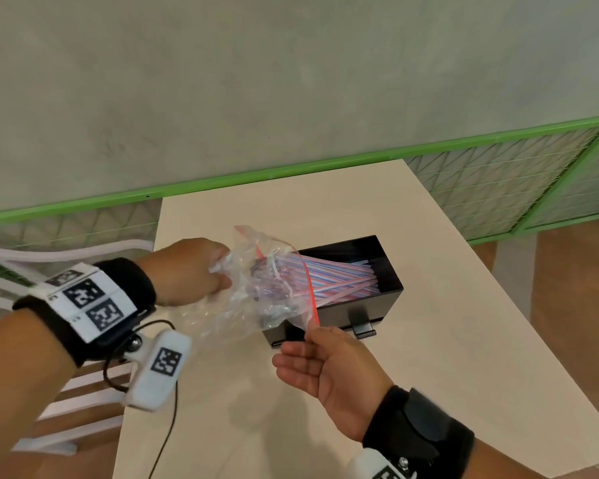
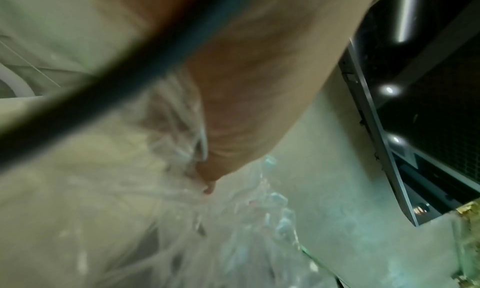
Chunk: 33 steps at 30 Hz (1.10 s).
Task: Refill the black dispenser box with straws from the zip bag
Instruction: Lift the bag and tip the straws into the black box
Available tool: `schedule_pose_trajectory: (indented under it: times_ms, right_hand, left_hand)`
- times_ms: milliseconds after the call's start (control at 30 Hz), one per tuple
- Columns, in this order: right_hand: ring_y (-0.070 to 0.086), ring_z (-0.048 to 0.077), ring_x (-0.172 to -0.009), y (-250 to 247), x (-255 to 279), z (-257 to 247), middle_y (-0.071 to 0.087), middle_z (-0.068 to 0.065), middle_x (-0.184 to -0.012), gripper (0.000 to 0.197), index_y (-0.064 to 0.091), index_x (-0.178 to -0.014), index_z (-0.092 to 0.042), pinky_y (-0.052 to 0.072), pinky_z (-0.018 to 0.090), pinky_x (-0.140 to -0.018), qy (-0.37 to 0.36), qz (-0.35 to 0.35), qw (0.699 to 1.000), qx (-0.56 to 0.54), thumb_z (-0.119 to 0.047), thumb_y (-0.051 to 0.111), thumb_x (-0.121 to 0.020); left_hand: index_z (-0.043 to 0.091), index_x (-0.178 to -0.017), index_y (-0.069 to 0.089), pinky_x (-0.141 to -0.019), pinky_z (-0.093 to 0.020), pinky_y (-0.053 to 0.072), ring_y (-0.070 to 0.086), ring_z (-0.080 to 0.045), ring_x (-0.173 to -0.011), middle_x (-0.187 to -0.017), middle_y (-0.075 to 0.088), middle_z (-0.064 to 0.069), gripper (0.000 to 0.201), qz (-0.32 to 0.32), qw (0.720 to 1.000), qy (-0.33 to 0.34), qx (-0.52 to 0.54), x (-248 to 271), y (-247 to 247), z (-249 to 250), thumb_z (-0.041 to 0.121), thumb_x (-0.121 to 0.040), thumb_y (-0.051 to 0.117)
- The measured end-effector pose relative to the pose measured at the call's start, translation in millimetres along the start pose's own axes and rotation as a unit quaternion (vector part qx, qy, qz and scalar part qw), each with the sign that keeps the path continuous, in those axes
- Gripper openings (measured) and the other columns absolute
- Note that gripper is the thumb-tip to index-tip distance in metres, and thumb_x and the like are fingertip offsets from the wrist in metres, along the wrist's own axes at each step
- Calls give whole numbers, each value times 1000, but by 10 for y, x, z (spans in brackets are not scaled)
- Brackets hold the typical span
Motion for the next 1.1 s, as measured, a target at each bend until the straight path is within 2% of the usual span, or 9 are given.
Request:
schedule_pose_trajectory:
  times_ms: [167, 267, 333, 400, 533, 733, 867, 1000, 1100]
  right_hand:
    - [75, 37, -79, -86, -1, -28, 72, 23, -86, 12, 53, -98, -5, 63, 40, -66, -21, 19, 1000, 2, -15, 52, -104]
    - [76, 37, -78, -120, -17, -16, 72, 23, -85, 14, 52, -97, -5, 63, 39, -65, -34, 33, 999, 9, -17, 52, -104]
    - [76, 37, -79, -128, -20, -15, 72, 24, -86, 16, 53, -96, -5, 63, 39, -66, -43, 39, 998, 18, -18, 52, -104]
    - [75, 37, -79, -123, -6, -20, 71, 24, -86, 17, 53, -94, -5, 63, 38, -65, -50, 37, 998, 27, -19, 52, -104]
    - [73, 35, -76, -76, 36, -12, 70, 22, -84, 19, 56, -89, -5, 62, 39, -66, -61, 20, 997, 41, -18, 53, -103]
    - [72, 33, -73, 66, 89, 43, 69, 19, -82, 21, 58, -88, -6, 60, 39, -66, -56, -16, 995, 81, -21, 56, -102]
    - [70, 32, -72, 139, 114, 119, 68, 20, -84, 19, 57, -89, -6, 60, 38, -64, -31, -43, 994, 98, -20, 56, -101]
    - [70, 31, -73, 191, 115, 211, 69, 19, -83, 18, 57, -89, -6, 60, 37, -65, -12, -58, 991, 122, -19, 56, -101]
    - [70, 30, -74, 207, 106, 246, 69, 18, -84, 18, 58, -89, -7, 59, 37, -66, -10, -56, 989, 136, -20, 56, -101]
  left_hand:
    - [10, -71, 63, -51, -29, 31, 47, -14, -52, -59, 53, 3, 29, 27, 996, -5, 86, 13, 70, 85, 31, -92, 65]
    - [20, -69, 57, -54, -28, 36, 53, -12, -60, -66, 58, 3, 27, 53, 992, 5, 111, -15, 157, 172, 30, -94, 62]
    - [20, -87, 60, -64, -33, 46, 60, -19, -75, -83, 64, -1, 18, 72, 989, 2, 131, -14, 171, 116, 36, -92, 62]
    - [24, -103, 58, -69, -33, 47, 62, -22, -85, -94, 65, 1, 24, 85, 985, -13, 151, 61, 107, -18, 43, -90, 64]
    - [25, -83, 59, -60, -33, 44, 59, -19, -65, -75, 66, 4, 16, 109, 984, -5, 142, 294, -74, -240, 38, -91, 65]
    - [21, -81, 67, -77, -43, 55, 68, -25, -77, -79, 73, -3, 18, 91, 989, -23, 118, 537, -112, -541, 37, -89, 65]
    - [21, -87, 72, -81, -38, 54, 71, -18, -78, -80, 77, 3, 9, 74, 989, -37, 125, 710, -89, -766, 30, -88, 70]
    - [28, -88, 72, -80, -34, 56, 70, -1, -68, -75, 77, 17, 3, 70, 988, -56, 125, 813, -35, -968, 30, -86, 73]
    - [34, -91, 71, -78, -34, 56, 69, 4, -68, -76, 77, 21, 6, 67, 986, -63, 139, 878, -4, -1016, 30, -87, 73]
Point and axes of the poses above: each hand's wrist, its own x-axis away from the middle knuckle, its own y-axis out of the palm, z = x × y, the point moved 6 cm from there along -x, towards the middle knuckle
